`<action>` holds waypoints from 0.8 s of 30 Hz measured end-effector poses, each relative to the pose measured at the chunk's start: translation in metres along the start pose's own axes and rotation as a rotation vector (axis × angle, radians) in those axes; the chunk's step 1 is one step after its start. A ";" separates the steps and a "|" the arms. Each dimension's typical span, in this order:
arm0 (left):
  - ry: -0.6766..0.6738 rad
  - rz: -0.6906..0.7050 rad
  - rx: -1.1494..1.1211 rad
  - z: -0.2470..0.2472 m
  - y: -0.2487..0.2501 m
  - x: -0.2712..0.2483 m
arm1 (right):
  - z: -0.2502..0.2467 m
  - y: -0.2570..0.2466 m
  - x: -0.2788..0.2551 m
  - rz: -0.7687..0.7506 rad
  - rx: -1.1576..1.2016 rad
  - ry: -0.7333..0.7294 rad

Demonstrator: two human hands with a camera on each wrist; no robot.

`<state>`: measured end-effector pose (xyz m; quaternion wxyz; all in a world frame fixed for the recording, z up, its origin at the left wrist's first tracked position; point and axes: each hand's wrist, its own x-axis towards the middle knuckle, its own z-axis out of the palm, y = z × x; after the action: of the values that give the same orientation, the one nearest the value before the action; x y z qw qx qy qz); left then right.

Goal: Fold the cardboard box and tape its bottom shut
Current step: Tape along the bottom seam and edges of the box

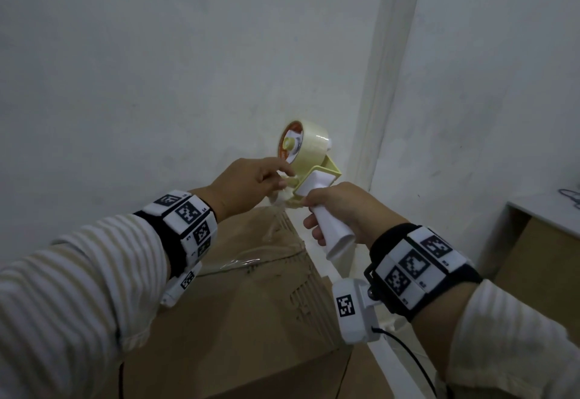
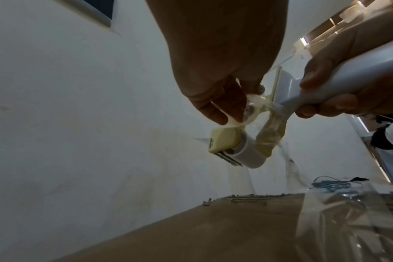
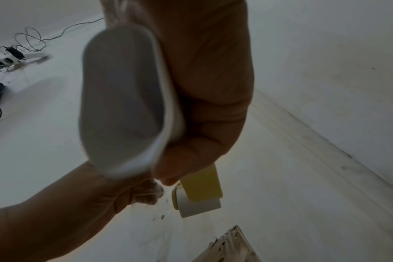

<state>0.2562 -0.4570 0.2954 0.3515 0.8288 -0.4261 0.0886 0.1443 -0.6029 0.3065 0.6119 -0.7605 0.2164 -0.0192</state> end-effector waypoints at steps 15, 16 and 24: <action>0.019 -0.135 -0.026 0.008 -0.005 0.001 | -0.002 -0.001 0.003 0.033 0.120 -0.025; 0.013 -0.151 0.028 0.008 -0.006 0.002 | -0.003 -0.002 0.002 0.041 0.137 -0.034; 0.028 -0.069 0.340 0.009 -0.014 0.005 | -0.009 -0.008 -0.002 0.076 0.244 -0.088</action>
<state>0.2686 -0.4608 0.2834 0.2148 0.8892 -0.3715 0.1588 0.1423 -0.6091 0.3165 0.7090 -0.6719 0.2140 0.0112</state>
